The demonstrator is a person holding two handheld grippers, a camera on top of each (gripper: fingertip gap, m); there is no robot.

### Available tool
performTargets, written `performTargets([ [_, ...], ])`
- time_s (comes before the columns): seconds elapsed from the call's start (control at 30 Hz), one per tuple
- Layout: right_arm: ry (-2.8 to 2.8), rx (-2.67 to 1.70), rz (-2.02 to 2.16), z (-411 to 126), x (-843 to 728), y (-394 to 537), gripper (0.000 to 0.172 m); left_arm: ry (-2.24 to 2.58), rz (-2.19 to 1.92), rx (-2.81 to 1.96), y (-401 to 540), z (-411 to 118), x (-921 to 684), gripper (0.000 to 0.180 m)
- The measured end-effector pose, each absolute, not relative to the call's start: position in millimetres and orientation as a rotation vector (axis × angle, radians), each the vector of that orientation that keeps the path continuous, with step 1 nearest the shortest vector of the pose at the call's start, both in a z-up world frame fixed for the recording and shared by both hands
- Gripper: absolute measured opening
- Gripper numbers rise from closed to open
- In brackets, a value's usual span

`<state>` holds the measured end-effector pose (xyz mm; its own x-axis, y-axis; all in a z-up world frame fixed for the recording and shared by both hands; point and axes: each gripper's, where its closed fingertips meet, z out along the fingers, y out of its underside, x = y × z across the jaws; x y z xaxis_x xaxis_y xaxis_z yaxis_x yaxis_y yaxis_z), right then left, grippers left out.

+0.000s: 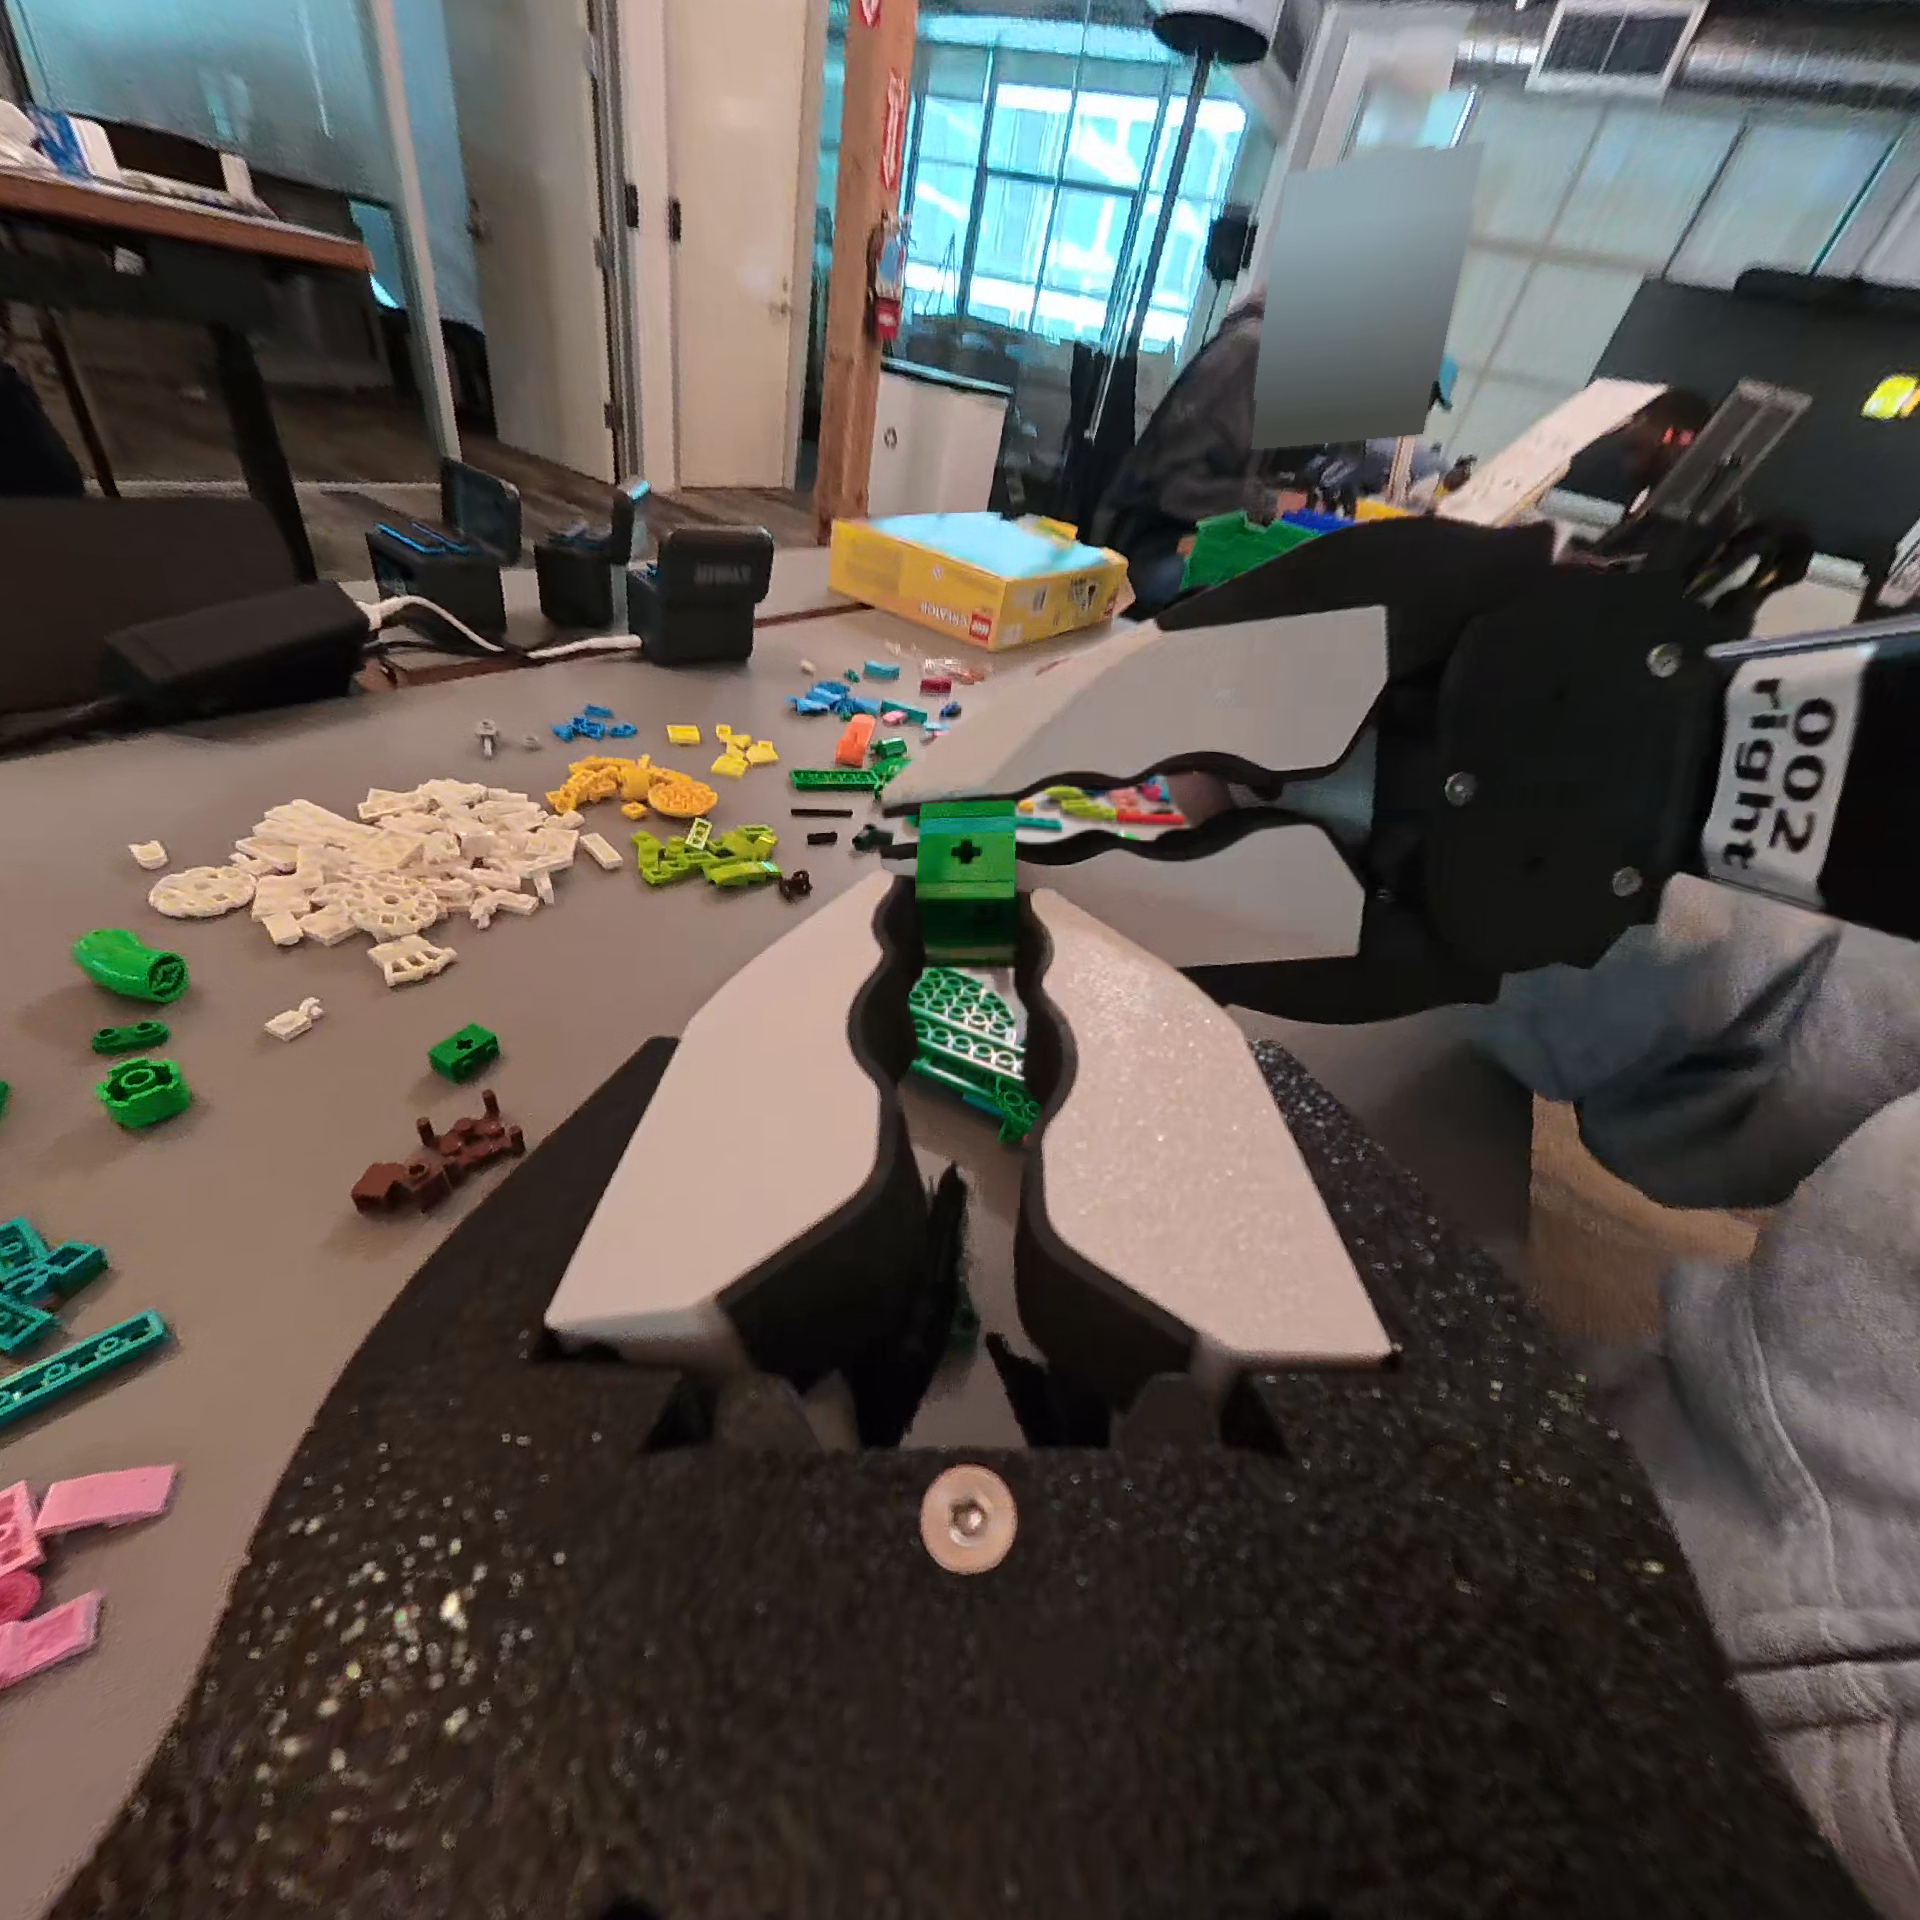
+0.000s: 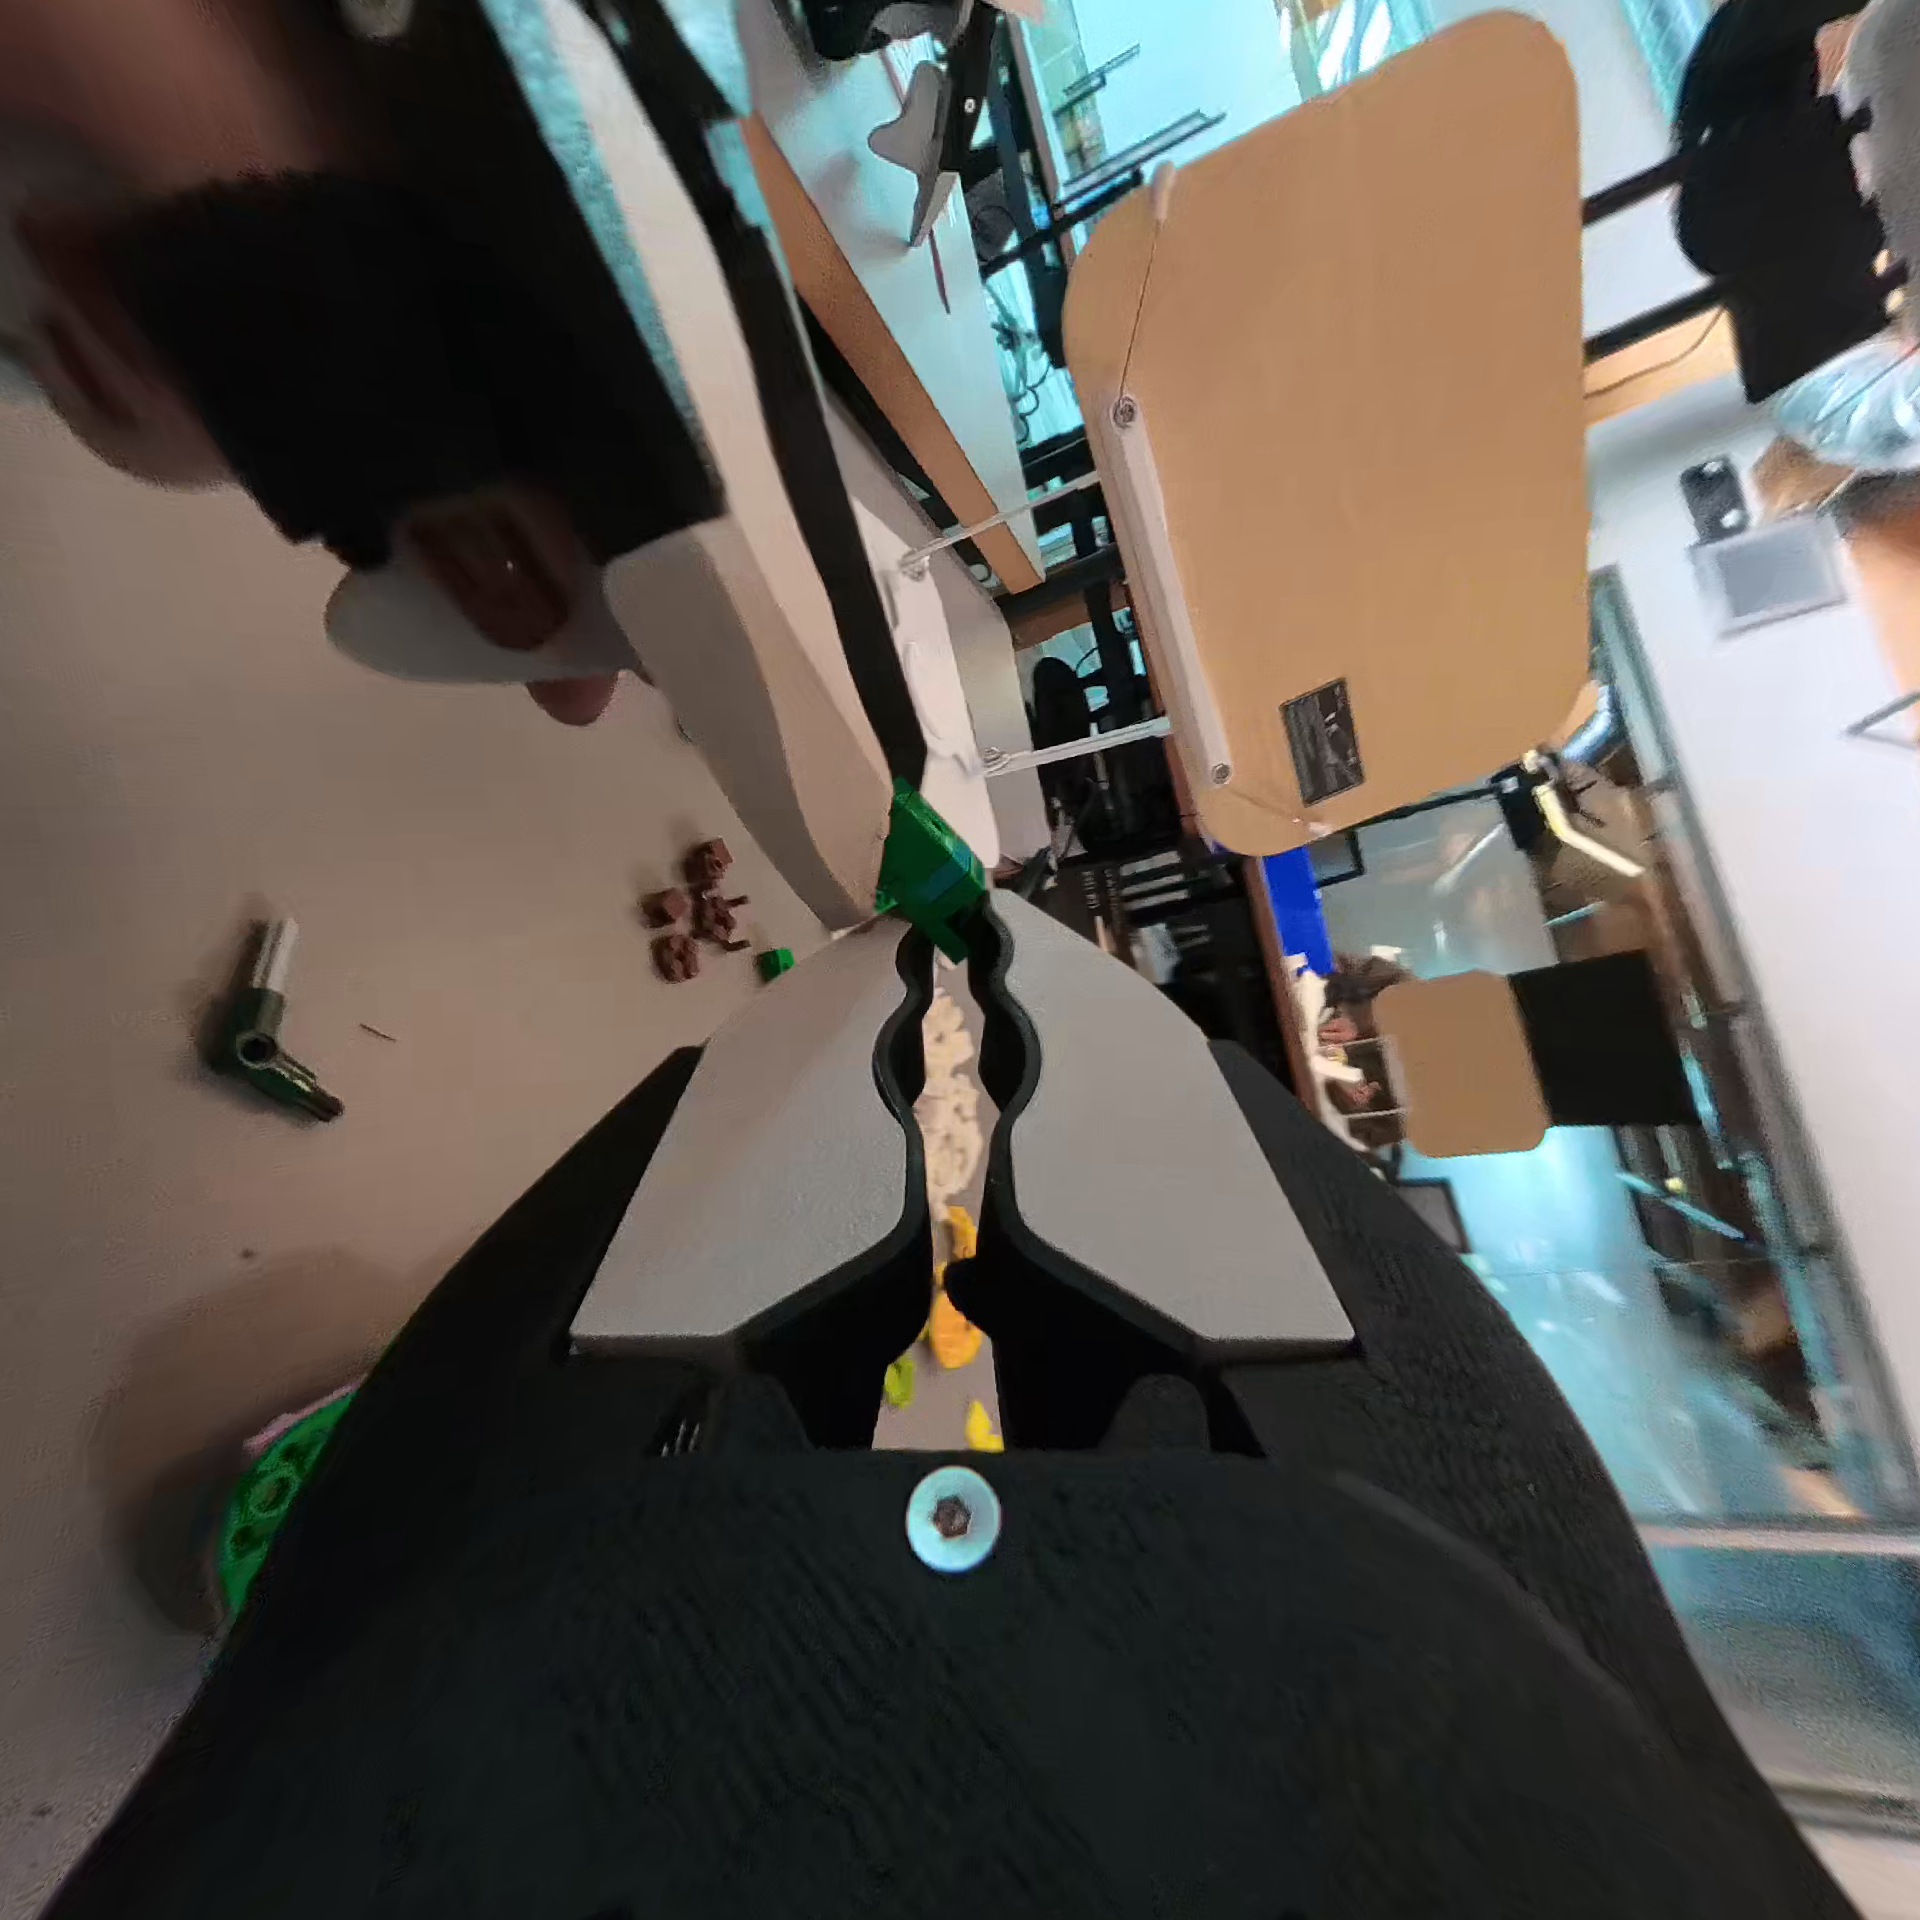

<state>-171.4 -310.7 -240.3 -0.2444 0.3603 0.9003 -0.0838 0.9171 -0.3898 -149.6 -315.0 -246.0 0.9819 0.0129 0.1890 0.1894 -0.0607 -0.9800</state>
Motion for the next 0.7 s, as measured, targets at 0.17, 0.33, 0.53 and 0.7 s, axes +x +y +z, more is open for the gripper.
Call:
performTargets([
  [0.17,-1.804,-0.299,0.531,-244,-170,-312,0.004,-0.168,-0.203,-1.611,-317,-245,-149,0.017],
  [0.33,-1.786,-0.062,0.424,-243,-165,-316,0.002,-0.152,-0.339,-1.627,-322,-246,-143,0.017],
  [0.53,-1.756,0.161,0.081,-250,-165,-279,0.000,-0.146,-0.303,-1.712,-342,-255,-152,0.017],
  [0.7,-1.874,0.125,0.154,-263,-161,-275,0.001,-0.198,-0.325,-1.683,-348,-256,-162,0.017],
])
